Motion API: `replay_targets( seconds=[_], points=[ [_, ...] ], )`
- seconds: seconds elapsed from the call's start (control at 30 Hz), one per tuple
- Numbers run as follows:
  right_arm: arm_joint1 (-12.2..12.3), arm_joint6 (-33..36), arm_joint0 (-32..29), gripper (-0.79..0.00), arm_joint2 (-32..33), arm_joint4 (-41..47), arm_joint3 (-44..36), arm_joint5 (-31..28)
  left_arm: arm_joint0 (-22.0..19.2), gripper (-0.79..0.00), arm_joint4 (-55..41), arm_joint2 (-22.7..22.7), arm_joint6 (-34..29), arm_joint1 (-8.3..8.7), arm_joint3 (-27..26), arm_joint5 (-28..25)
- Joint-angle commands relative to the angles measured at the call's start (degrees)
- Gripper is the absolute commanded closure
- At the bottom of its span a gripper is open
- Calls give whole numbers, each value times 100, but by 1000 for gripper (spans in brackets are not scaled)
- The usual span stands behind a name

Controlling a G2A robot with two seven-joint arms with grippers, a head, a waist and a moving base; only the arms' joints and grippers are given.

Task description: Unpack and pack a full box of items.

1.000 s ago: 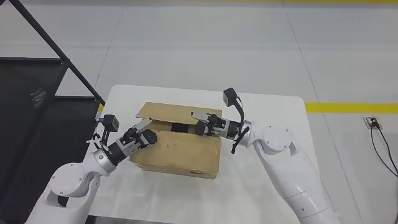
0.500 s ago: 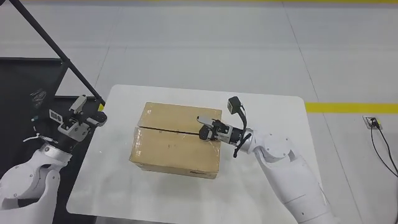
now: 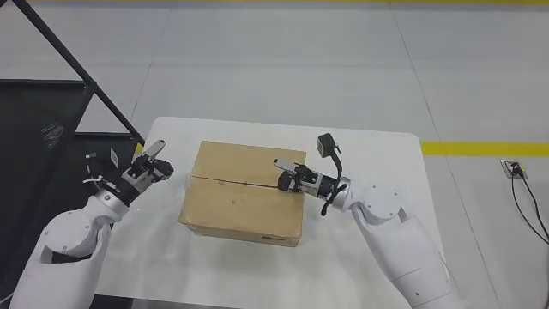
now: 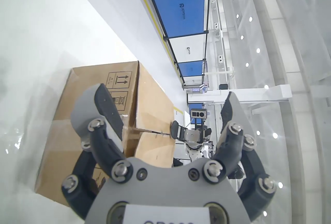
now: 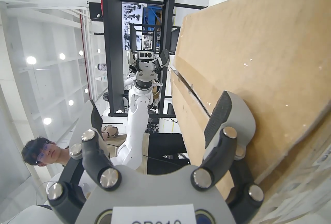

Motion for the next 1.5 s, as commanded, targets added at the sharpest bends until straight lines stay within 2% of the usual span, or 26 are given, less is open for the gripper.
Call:
replay_targets(
  seconds=[0.0,0.17,0.3,0.4,0.63,0.73,0.8,0.87,1.03,1.2,1.27,1.37,1.47],
  points=[
    [5,-58,-27,-785,-4,-40,-4,-6,49,-785,75,-4,110,-3,-51,-167],
    [14,-217,-83,-785,-33,-182,-87,-186,394,-785,-527,-400,-28,26,-189,-135],
    [21,-140,-71,-785,-65,-241,-162,-511,858,-785,-660,-760,-101,71,-311,-59],
    [13,-182,33,-785,-133,-379,-126,-532,1190,-785,-797,-934,-132,84,-432,31],
    [-51,-231,362,-785,-333,-406,124,-565,1705,-785,-360,-844,29,72,-628,-76],
    [-74,-241,463,-785,-379,-359,244,-714,1734,-785,-681,-888,121,54,-598,132],
    [-87,-254,516,-785,-397,-319,324,-818,1755,-785,-351,-924,515,55,-617,108],
    [-98,-251,567,-785,-418,-290,415,-875,1744,-785,-157,-843,686,50,-625,405],
    [-129,-259,654,-785,-504,-310,538,-1168,1744,-785,-157,-843,686,50,-625,405],
    [-151,-74,652,-785,-594,-194,546,-1198,1744,-785,-157,-843,686,50,-625,405],
    [-149,114,653,-785,-603,-83,556,-1158,1818,-785,382,-797,803,63,-717,151],
    [-146,354,663,-785,-642,-38,541,-1130,1876,-785,4,-763,543,42,-703,11],
    [-149,445,664,-785,-670,-4,555,-1140,1828,-785,-476,-792,423,23,-632,212]
  ],
)
